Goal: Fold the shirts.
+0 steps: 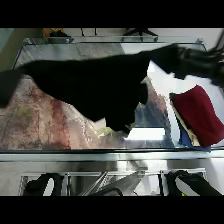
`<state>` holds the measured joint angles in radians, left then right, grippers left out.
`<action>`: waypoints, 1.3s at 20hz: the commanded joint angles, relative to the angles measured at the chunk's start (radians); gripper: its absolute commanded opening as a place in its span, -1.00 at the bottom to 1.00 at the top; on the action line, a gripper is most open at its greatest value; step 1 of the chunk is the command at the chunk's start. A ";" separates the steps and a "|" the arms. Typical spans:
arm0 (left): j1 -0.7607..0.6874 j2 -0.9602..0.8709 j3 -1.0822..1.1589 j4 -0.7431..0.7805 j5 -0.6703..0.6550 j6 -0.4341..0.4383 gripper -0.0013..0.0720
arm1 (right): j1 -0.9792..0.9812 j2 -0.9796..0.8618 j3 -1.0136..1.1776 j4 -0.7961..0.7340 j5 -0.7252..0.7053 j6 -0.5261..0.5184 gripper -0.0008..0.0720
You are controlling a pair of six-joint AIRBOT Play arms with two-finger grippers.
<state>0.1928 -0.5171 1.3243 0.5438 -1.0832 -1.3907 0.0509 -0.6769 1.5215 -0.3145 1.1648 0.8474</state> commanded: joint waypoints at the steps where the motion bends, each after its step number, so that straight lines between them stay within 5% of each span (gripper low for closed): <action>1: 0.142 0.013 0.190 0.006 -0.055 -0.005 -0.92 | -0.005 0.054 0.179 -0.217 -0.043 0.103 -0.94; 9: 0.098 -0.352 0.200 0.021 -0.213 0.039 -0.92 | -0.003 -0.332 0.108 -0.225 0.040 0.129 -0.94; 15: -0.238 -0.778 0.002 0.191 0.108 0.161 -0.92 | -0.003 -0.675 0.060 -0.225 0.029 0.126 -0.94; 19: -0.279 -1.091 0.149 0.190 0.039 0.174 -0.90 | -0.007 -0.841 0.060 -0.226 0.003 0.126 -0.92; 20: -0.267 -1.138 0.198 0.190 -0.031 0.174 -0.37 | -0.013 -0.862 0.060 -0.228 0.017 0.126 -0.73; 21: -0.247 -1.170 0.244 0.190 -0.098 0.164 0.72 | -0.026 -0.874 0.060 -0.229 0.034 0.126 -0.13; 22: -0.222 -1.191 0.288 0.190 -0.164 0.125 0.97 | -0.043 -0.874 0.060 -0.232 0.050 0.126 0.24; 24: -0.160 -1.198 0.348 0.190 -0.277 0.089 0.97 | -0.100 -0.863 0.061 -0.256 0.072 0.126 0.39; 26: -0.109 -1.171 0.319 0.206 -0.345 0.034 0.97 | -0.157 -0.866 0.061 -0.290 0.071 0.126 0.75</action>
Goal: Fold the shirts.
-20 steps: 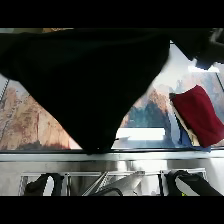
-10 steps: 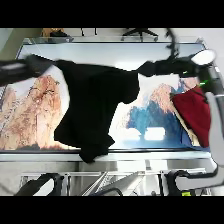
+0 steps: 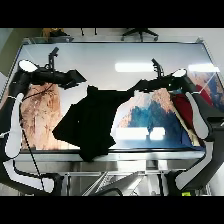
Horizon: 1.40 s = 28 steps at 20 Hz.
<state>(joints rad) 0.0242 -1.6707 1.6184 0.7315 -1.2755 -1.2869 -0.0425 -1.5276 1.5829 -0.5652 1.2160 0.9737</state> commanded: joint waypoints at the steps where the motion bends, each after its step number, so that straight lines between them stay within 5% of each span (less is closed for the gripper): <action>1: 0.080 0.010 -0.035 0.037 -0.172 -0.086 0.97 | -0.080 -0.025 0.000 -0.058 0.019 0.001 0.80; 9: 0.142 0.396 -0.784 0.197 -0.162 -0.041 0.97 | -0.002 -0.171 0.000 -0.043 -0.042 -0.002 0.79; 16: 0.283 0.719 -1.055 0.246 -0.126 -0.060 0.97 | 0.063 -0.187 0.000 0.099 -0.178 -0.069 0.73; 18: 0.323 0.796 -1.129 0.246 -0.094 -0.068 0.97 | 0.076 -0.187 0.000 0.108 -0.180 -0.070 -0.30; 20: 0.344 0.854 -1.202 0.240 -0.030 -0.069 0.97 | 0.080 -0.184 0.001 0.125 -0.177 -0.073 -0.90; 28: 0.346 0.803 -1.306 0.153 0.291 -0.034 0.96 | 0.081 -0.093 0.001 0.077 -0.179 -0.071 -0.93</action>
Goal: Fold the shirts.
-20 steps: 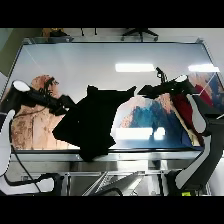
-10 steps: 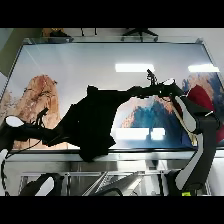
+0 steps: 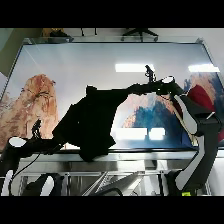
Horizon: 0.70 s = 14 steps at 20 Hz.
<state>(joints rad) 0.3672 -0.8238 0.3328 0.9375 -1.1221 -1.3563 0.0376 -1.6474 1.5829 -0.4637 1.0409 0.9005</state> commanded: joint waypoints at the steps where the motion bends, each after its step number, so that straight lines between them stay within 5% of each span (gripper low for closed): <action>1: 0.003 -0.094 -0.021 -0.081 0.182 0.075 0.95 | 0.001 0.032 0.001 -0.037 -0.001 0.005 -0.93; 2: 0.003 -0.148 -0.021 -0.103 0.225 0.106 0.44 | 0.000 0.038 0.001 -0.043 0.006 0.005 -0.93; 3: 0.003 -0.199 -0.016 -0.101 0.254 0.138 -0.39 | 0.000 0.044 0.001 -0.053 0.011 0.005 -0.93; 4: 0.003 -0.255 0.003 -0.101 0.270 0.189 -0.92 | -0.001 0.052 0.001 -0.060 0.018 0.006 -0.93; 7: 0.003 -0.366 0.169 -0.103 0.240 0.196 -0.92 | -0.034 0.094 0.001 -0.124 0.073 0.069 -0.93; 12: 0.002 -0.431 0.679 -0.102 0.202 0.150 -0.92 | -0.110 0.228 -0.037 -0.586 0.278 0.338 -0.94; 14: -0.021 -0.493 0.900 -0.100 0.175 0.139 -0.92 | -0.121 0.301 -0.124 -0.613 0.319 0.369 -0.94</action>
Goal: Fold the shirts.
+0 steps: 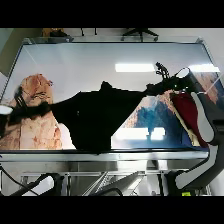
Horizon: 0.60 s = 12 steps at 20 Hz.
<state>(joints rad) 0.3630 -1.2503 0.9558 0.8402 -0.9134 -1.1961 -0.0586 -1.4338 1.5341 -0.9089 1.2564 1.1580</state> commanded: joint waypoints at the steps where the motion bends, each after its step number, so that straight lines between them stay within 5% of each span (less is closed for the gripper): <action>1: -0.042 -0.108 0.382 -0.002 -0.059 -0.021 -0.92 | -0.023 0.126 -0.130 -0.150 0.123 0.132 -0.94; 6: -0.199 -0.337 0.674 0.006 -0.028 -0.025 -0.92 | 0.071 0.340 -0.436 -0.056 0.130 0.228 -0.94; 10: -0.268 -0.521 0.842 0.005 -0.094 -0.029 -0.90 | 0.085 0.433 -0.565 -0.063 -0.013 0.272 -0.93; 11: -0.277 -0.555 0.880 0.005 -0.146 -0.029 -0.22 | 0.085 0.432 -0.566 -0.062 -0.034 0.272 -0.93; 12: -0.279 -0.582 0.916 0.005 -0.204 -0.046 0.79 | 0.085 0.432 -0.566 -0.058 -0.046 0.270 -0.78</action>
<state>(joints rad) 0.1162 -1.7313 1.7576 0.8471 -1.0084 -1.2228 0.0181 -1.0363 1.0168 -0.9703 1.2827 1.4033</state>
